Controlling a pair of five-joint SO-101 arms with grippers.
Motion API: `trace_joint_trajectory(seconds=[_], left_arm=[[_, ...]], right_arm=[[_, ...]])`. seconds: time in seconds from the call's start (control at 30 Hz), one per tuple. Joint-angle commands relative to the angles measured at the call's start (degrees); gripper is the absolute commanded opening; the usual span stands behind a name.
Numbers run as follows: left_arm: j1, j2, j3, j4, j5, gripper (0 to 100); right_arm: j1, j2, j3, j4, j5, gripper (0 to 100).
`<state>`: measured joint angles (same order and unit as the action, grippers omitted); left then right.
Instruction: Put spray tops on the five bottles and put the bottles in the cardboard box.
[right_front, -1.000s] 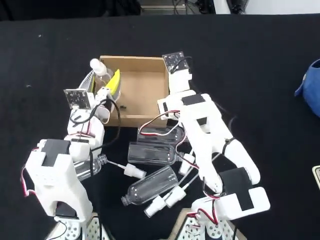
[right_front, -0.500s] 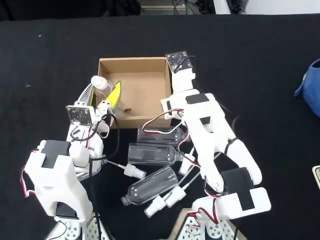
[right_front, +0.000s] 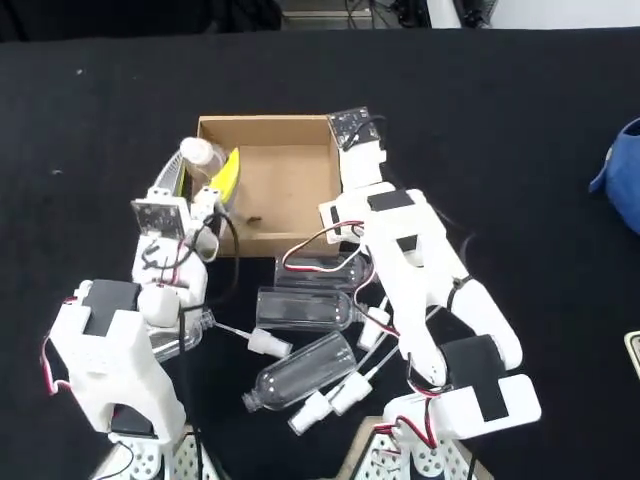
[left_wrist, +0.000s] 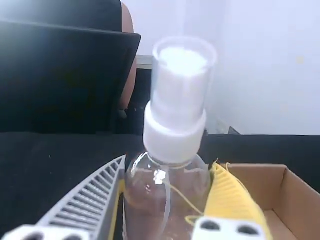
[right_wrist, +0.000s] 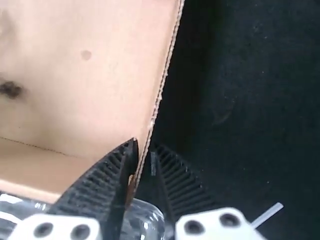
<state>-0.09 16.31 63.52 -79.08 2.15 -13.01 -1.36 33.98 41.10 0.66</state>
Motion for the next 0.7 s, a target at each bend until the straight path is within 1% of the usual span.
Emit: trace_joint_trajectory(seconds=[0.0,0.17,0.27,0.37,0.57,0.67], left_arm=[[-0.57,-2.37,-10.15,6.86,-0.18,3],[-0.92,-2.29,-17.10,13.98,-0.09,3],[-1.01,-2.20,-18.77,16.44,-0.09,3],[-1.01,-1.23,-20.26,16.97,-0.26,3],[-1.19,5.80,-23.43,16.44,-0.62,3],[-1.89,7.82,-24.66,13.54,-0.62,3]], right_arm=[[-0.97,-2.51,-0.48,-0.18,0.35,1.0],[-0.97,-2.51,-0.48,-0.18,0.35,1.1],[-0.97,-2.51,-0.48,-0.18,0.35,1.1],[-0.97,-2.51,-0.48,-0.18,0.35,1.1],[-0.97,-2.51,-0.48,-0.18,0.35,1.1],[-0.97,-2.51,-0.48,-0.18,0.35,1.1]])
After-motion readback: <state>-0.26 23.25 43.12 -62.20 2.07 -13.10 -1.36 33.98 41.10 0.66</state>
